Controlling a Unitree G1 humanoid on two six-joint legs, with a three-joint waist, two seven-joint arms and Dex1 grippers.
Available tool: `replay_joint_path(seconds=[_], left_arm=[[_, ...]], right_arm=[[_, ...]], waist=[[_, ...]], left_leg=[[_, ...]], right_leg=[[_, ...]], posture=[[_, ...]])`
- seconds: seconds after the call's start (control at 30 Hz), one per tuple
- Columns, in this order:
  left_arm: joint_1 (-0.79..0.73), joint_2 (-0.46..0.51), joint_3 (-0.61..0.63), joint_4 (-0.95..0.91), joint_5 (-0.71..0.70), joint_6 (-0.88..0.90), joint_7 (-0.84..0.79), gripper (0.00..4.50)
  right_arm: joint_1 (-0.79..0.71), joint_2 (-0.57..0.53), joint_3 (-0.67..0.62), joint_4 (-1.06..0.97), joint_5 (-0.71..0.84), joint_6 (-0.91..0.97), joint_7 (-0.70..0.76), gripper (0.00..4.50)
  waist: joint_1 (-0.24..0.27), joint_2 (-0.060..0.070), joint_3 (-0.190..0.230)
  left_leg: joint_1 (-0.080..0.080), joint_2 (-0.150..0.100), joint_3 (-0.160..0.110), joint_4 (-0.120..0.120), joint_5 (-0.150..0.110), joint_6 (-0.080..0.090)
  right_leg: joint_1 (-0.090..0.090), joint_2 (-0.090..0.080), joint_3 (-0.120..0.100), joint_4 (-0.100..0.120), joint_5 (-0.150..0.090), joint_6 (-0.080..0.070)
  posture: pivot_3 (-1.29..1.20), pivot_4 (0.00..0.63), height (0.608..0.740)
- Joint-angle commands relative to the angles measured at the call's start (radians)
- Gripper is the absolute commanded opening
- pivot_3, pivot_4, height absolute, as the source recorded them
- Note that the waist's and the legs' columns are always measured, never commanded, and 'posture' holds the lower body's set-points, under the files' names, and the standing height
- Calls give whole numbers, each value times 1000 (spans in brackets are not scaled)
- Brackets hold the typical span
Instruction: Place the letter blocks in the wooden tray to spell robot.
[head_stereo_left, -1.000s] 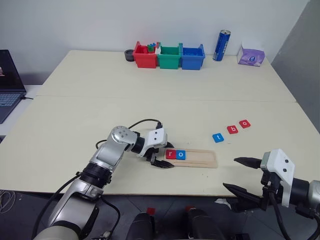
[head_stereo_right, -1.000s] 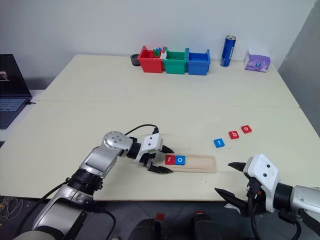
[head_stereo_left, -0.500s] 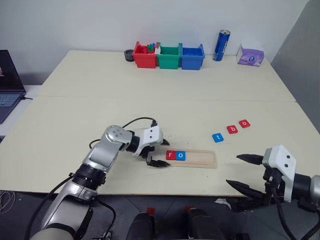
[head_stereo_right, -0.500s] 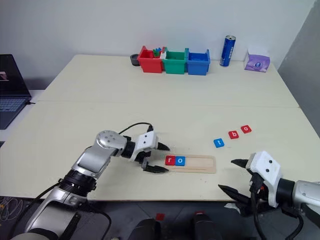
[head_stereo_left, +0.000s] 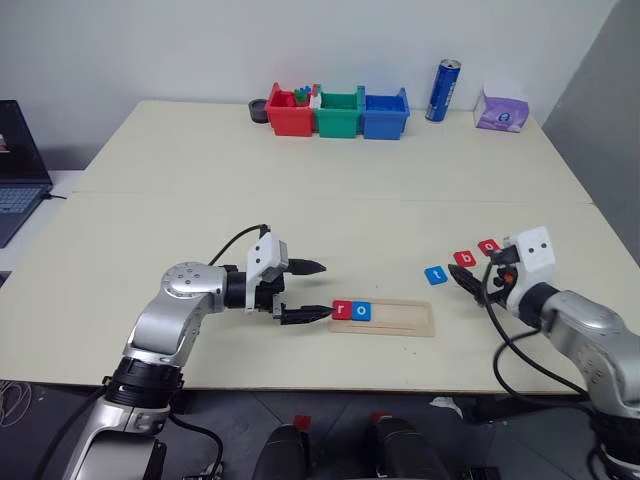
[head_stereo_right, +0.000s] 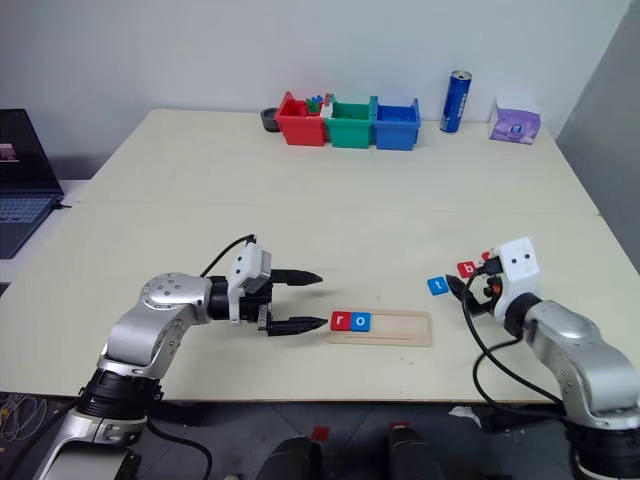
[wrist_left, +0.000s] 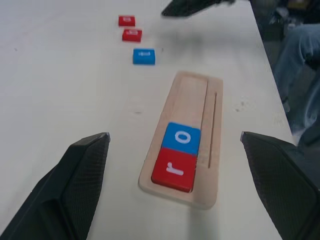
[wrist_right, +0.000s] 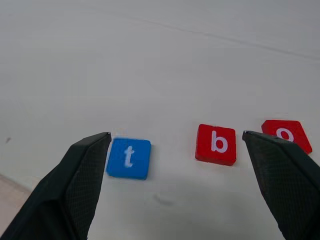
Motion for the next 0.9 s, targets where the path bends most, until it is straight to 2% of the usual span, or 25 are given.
replay_joint_path(seconds=[0.03, 0.6, 0.63, 0.7, 0.9], left_arm=[[16, 29, 35, -49, -49, -10, -17, 4443], [56, 86, 17, -51, -47, -50, -38, 4443], [57, 87, 16, -50, -45, -53, -39, 4500], [58, 89, 13, -48, -44, -58, -39, 4500], [64, 85, 13, -41, -54, -49, -31, 4500]], right_arm=[[-50, 32, 2, 67, -51, -36, -36, 4500], [-166, 109, -1, 371, -143, -153, -8, 4500], [-171, 109, -3, 383, -146, -155, -9, 4106], [-178, 106, -1, 400, -151, -155, -8, 3628], [-175, 97, 13, 408, -173, -130, -12, 1555]], waist=[[1, 0, 0], [-5, 1, 0], [-5, 1, 0], [-5, 1, 0], [-5, 1, 0]], left_leg=[[0, 0, 0, 0, 0, 0], [0, 0, 2, 0, 0, 0], [0, 0, 2, -1, 0, 0], [0, 0, 2, 0, 0, 0], [0, 0, 2, -1, 0, 0]], right_leg=[[0, 0, 0, 0, 0, 0], [-1, 0, -1, 0, 0, -1], [-1, 0, -1, 0, 0, -1], [-1, 0, -1, 0, 0, -1], [-1, 0, -1, 0, 0, -1]], posture=[[0, 150, 740], [0, 150, 740], [0, 150, 740], [0, 150, 740], [0, 150, 740]])
